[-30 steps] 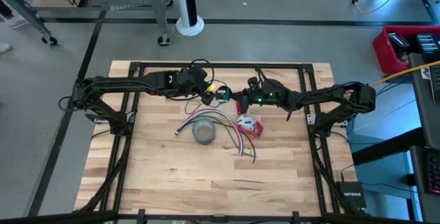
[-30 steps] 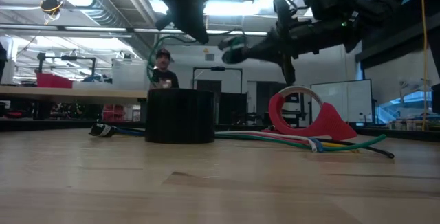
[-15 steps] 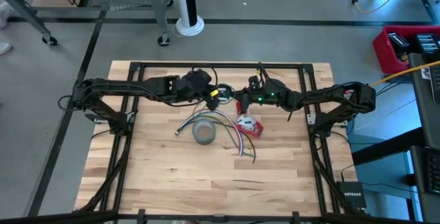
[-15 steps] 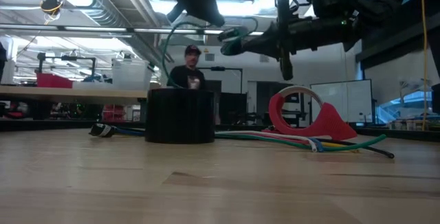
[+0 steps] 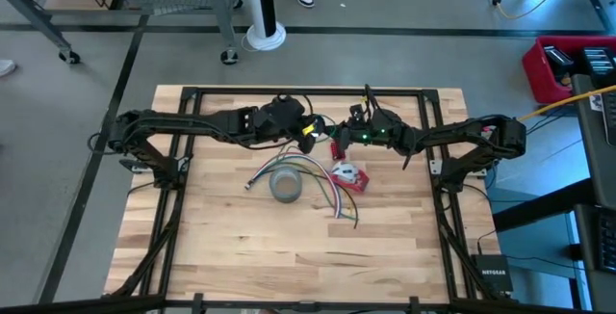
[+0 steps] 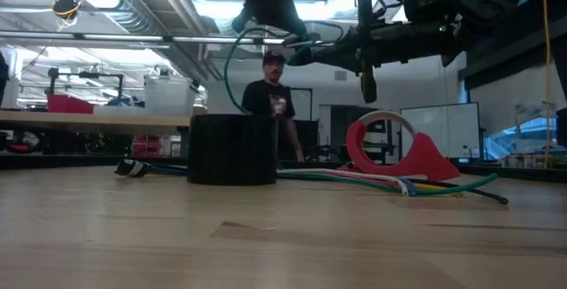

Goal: Coil cords
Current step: Coil the green wire onto the black spool

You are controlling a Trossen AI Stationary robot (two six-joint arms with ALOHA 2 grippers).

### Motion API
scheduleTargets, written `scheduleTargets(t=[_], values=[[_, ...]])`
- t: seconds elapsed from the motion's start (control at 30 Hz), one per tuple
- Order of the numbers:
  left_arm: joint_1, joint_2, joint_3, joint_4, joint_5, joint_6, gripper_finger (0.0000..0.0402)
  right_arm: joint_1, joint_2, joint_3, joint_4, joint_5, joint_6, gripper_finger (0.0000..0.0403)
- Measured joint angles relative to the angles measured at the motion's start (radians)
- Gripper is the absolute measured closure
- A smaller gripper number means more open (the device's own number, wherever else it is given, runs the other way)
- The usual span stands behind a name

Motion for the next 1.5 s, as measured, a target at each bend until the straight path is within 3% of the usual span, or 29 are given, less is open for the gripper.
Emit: scheduleTargets(t=[0.63, 0.83, 1.5], values=[[0.018, -0.021, -0.001, 0.036, -0.069, 0.072, 0.04, 0.0, 0.0, 0.002, -0.007, -0.006, -0.002, 0.0395], [-0.032, -0.02, -0.001, 0.038, -0.065, 0.075, 0.04, -0.001, 0.0, 0.002, -0.007, 0.058, -0.005, 0.0395], [-0.062, -0.019, -0.001, 0.223, -0.047, 0.119, 0.04, 0.0, 0.0, 0.001, -0.003, 0.045, -0.002, 0.0395]])
